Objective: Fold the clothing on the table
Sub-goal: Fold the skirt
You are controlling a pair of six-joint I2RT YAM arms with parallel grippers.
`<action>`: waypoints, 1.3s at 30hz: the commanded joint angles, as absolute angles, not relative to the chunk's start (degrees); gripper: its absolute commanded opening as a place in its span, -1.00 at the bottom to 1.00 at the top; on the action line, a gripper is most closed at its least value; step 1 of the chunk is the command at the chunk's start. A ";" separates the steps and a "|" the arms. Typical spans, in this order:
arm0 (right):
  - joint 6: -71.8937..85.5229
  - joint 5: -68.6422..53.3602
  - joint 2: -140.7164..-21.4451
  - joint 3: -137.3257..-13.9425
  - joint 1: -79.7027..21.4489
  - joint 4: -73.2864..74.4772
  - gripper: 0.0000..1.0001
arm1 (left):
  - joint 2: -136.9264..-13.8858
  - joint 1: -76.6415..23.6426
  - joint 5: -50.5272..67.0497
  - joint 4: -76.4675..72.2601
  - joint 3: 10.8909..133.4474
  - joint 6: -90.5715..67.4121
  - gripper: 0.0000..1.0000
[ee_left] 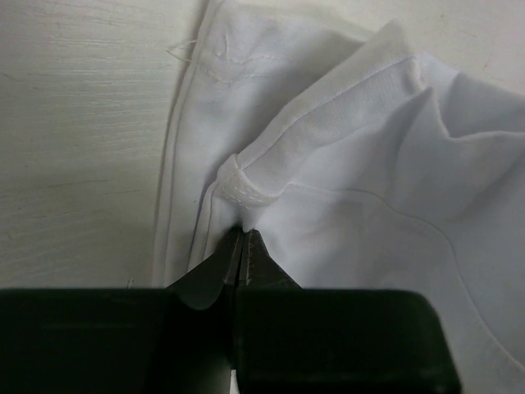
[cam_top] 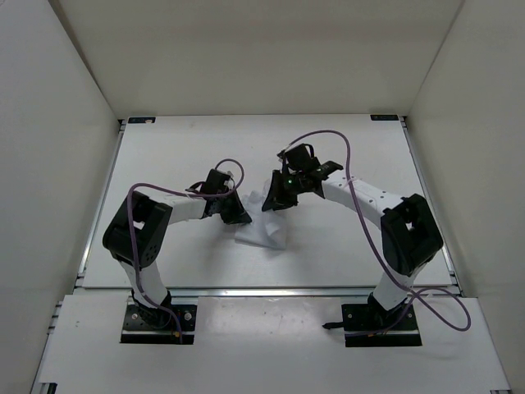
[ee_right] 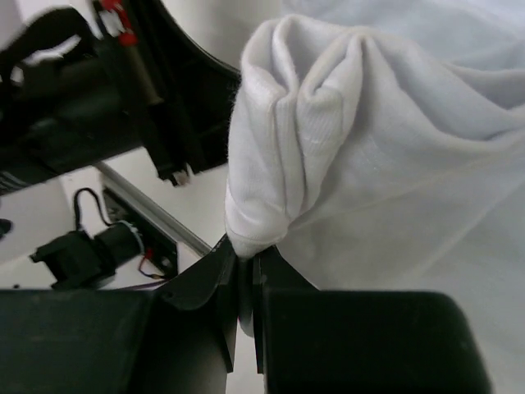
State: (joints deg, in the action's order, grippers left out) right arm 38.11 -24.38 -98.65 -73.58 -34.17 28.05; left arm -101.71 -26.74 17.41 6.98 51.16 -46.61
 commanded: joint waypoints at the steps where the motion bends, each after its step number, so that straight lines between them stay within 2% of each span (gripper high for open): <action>1: 43.86 -29.70 -100.97 -73.13 -34.63 16.09 -1.00 | -101.87 -27.07 16.79 10.64 47.64 -46.49 -0.82; 9: 44.82 -32.51 -108.54 -77.17 -36.91 13.81 -0.99 | -101.78 -25.93 18.98 8.44 46.32 -47.11 -0.78; 11: 45.35 -33.13 -109.07 -76.12 -37.00 12.57 -0.89 | -100.73 -24.71 21.43 7.65 45.62 -48.25 -0.64; 12: 45.79 -33.22 -108.81 -75.94 -37.35 11.96 -0.74 | -99.59 -23.91 22.32 6.52 44.66 -48.60 -0.61; 15: 46.58 -36.89 -108.90 -75.06 -35.78 9.07 -0.69 | -94.24 -20.32 25.66 2.91 41.94 -51.76 -0.32; 17: 47.80 -38.66 -108.89 -73.57 -34.72 6.42 -0.58 | -91.68 -18.47 28.80 2.73 40.88 -52.64 -0.27; 19: 47.55 -40.77 -109.51 -74.53 -34.63 7.28 -0.37 | -89.13 -15.57 33.63 -1.73 38.94 -54.49 -0.24; 23: 45.35 -42.36 -108.90 -76.46 -34.54 9.14 -0.28 | -87.71 -13.71 38.49 -1.76 37.44 -54.40 -0.14; 27: 45.96 -41.67 -104.43 -74.01 -35.07 8.18 -0.26 | -85.44 -11.96 43.15 -9.56 31.84 -60.97 -0.14; 30: 47.89 -41.22 -100.56 -68.30 -34.37 4.40 -0.29 | -81.13 -10.81 41.15 -14.06 29.01 -65.21 -0.14; 35: 48.43 -45.60 -101.86 -61.45 -33.66 -5.14 -0.52 | -71.39 -9.93 33.76 -3.98 32.51 -62.94 -0.14; 39: 51.06 -50.18 -108.26 -60.46 -35.15 -14.67 -0.54 | -68.20 -8.35 32.17 -0.01 34.89 -61.44 -0.15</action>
State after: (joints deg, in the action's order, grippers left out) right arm 49.21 -45.84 -104.29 -60.66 -34.17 -4.23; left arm -70.70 -9.47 34.63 -3.75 32.40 -62.78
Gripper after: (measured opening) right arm 0.235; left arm 0.430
